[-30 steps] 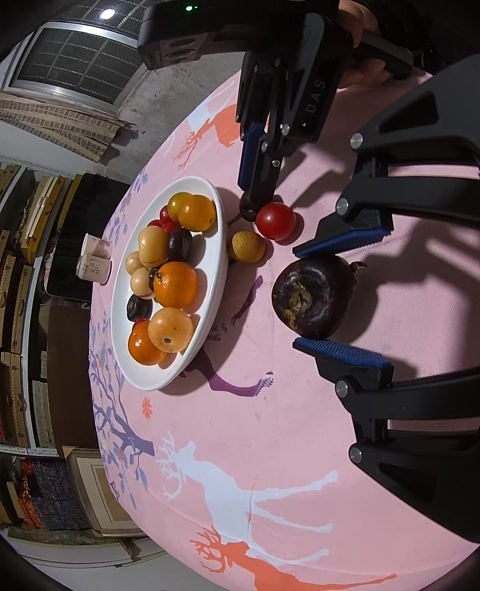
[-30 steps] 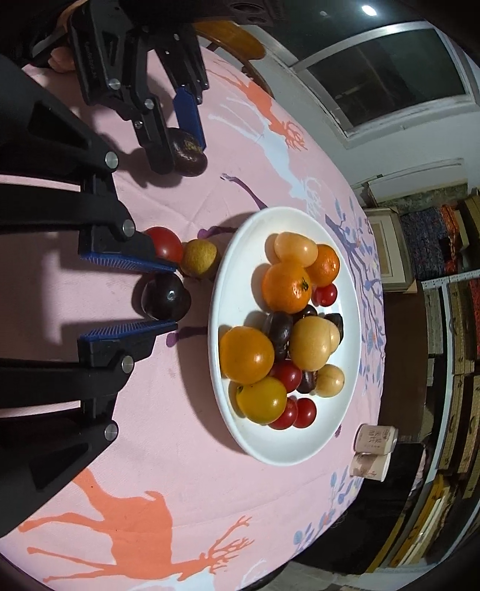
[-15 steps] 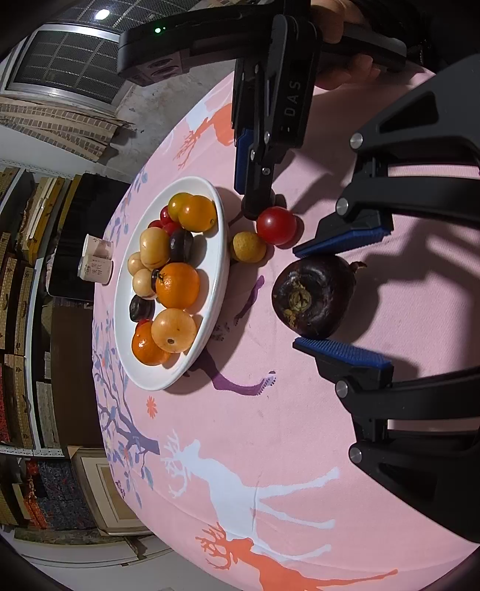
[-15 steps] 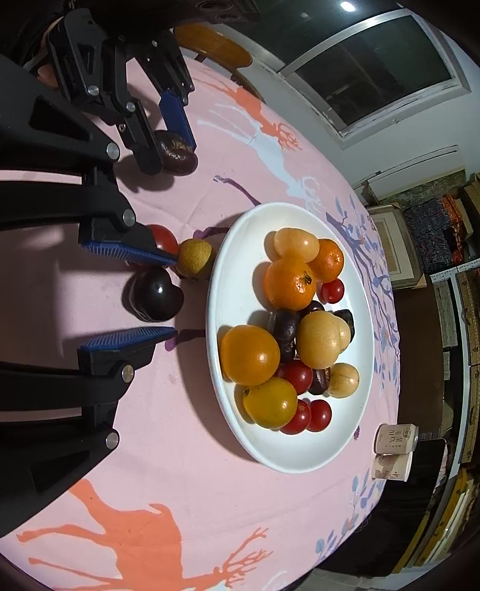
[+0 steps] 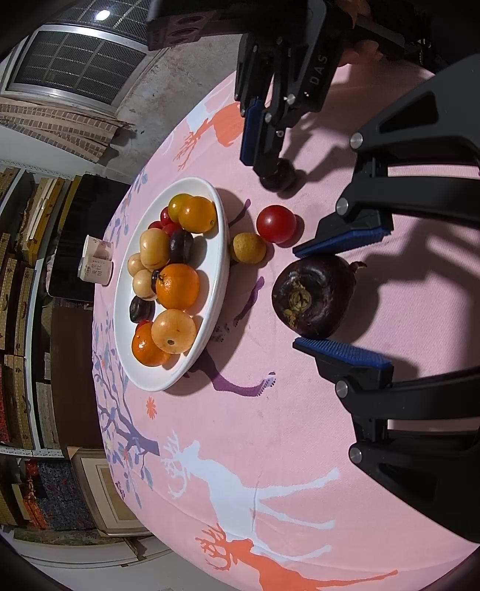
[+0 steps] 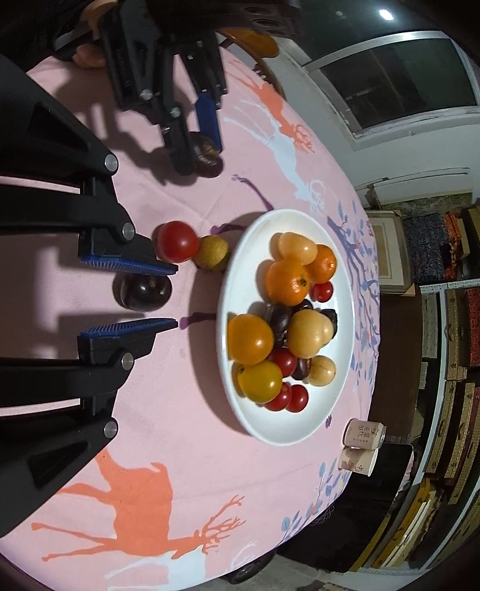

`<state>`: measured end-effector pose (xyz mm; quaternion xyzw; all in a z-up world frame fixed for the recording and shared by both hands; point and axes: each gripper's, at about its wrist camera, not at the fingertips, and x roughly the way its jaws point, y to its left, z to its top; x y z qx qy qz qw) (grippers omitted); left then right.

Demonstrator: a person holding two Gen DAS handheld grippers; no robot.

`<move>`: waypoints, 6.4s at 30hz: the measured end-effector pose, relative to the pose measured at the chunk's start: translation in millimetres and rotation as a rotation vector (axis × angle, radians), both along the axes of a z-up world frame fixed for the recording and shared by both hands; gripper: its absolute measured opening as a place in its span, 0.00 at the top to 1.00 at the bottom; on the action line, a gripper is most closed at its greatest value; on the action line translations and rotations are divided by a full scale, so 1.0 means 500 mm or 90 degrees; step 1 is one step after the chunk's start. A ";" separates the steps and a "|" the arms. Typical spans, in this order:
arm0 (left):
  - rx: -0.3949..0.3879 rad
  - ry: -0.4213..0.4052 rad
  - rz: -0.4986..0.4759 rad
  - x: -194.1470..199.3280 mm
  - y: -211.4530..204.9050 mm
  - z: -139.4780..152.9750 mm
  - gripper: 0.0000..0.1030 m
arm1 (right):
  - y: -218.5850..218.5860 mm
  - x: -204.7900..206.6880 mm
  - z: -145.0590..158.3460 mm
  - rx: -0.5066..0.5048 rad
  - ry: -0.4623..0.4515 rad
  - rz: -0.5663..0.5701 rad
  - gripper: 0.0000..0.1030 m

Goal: Organize fruits
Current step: 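Carry the dark purple fruit over the plate with the left tool while the right tool holds the plum, then lower both dark fruits onto the white plate and open both tools, then grasp a red tomato with the right tool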

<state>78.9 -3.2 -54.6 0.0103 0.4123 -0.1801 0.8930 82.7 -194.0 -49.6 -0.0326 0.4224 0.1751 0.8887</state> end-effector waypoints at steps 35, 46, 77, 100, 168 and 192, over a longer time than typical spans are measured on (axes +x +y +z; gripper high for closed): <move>0.000 0.004 0.000 0.001 0.000 -0.001 0.58 | 0.033 -0.017 -0.035 -0.033 0.024 0.056 0.72; 0.017 -0.013 -0.004 -0.008 -0.012 0.006 0.58 | -0.050 -0.053 -0.008 0.052 0.018 0.005 0.72; 0.029 -0.076 -0.019 0.106 -0.070 0.146 0.58 | -0.071 0.010 0.134 0.089 -0.048 0.097 0.67; 0.027 -0.048 -0.005 0.063 -0.026 0.101 0.58 | -0.049 -0.015 0.030 0.060 -0.003 0.090 0.74; 0.050 0.007 0.096 0.103 0.020 -0.006 0.28 | 0.094 0.041 -0.035 -0.010 0.028 0.071 0.54; 0.147 0.003 -0.012 0.113 -0.185 -0.023 0.28 | -0.100 -0.020 -0.011 0.094 0.015 -0.079 0.71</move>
